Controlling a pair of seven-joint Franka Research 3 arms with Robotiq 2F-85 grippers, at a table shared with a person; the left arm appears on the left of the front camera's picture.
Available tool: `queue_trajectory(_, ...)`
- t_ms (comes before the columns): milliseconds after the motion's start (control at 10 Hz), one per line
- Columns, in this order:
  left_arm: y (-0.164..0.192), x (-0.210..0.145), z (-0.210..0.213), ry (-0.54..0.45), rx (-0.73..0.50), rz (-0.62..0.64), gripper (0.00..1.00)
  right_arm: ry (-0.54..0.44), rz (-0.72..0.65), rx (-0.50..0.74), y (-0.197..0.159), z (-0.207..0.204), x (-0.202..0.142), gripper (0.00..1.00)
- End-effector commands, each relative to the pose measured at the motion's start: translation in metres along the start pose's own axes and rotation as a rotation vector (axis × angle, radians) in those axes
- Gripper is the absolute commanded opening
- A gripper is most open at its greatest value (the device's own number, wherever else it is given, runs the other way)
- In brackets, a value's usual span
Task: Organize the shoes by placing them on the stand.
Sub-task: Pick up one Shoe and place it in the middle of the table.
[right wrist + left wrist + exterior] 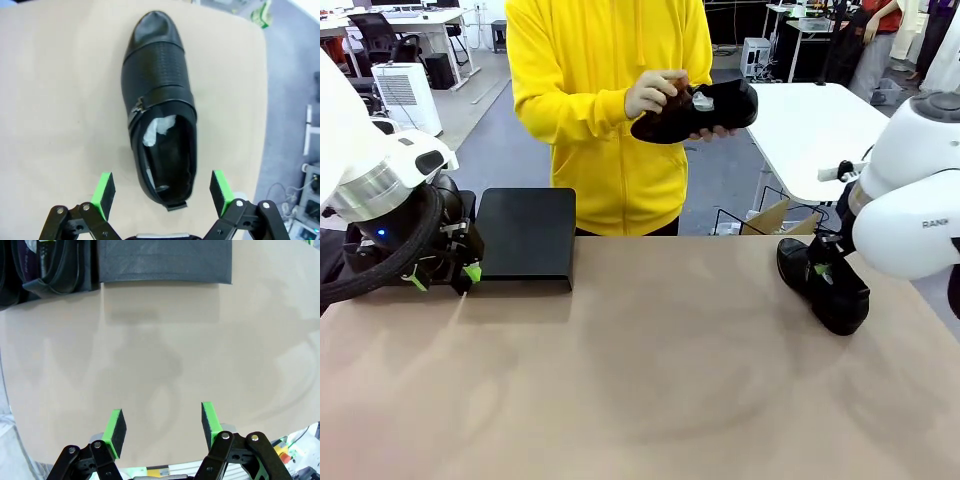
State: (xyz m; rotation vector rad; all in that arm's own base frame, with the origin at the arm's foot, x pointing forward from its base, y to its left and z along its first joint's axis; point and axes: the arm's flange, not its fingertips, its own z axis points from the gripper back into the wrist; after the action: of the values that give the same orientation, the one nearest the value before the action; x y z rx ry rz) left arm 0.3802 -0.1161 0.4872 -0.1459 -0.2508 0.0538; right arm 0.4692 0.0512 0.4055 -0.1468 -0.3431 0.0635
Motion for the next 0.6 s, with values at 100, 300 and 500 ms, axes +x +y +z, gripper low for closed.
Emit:
queue_trajectory(100, 0.002, -0.001, -0.001, -0.008, -0.005, -0.006, 0.78, -0.017, -0.087, -0.006, -0.018, -0.007, -0.007, 1.00)
queue_trajectory(300, 0.002, -0.001, -0.001, -0.008, -0.005, -0.006, 0.78, -0.008, -0.140, -0.005, -0.035, -0.023, -0.005, 1.00)
queue_trajectory(500, 0.002, -0.001, -0.001, -0.008, -0.005, -0.006, 0.78, 0.013, -0.143, -0.015, -0.041, -0.038, -0.001, 1.00)
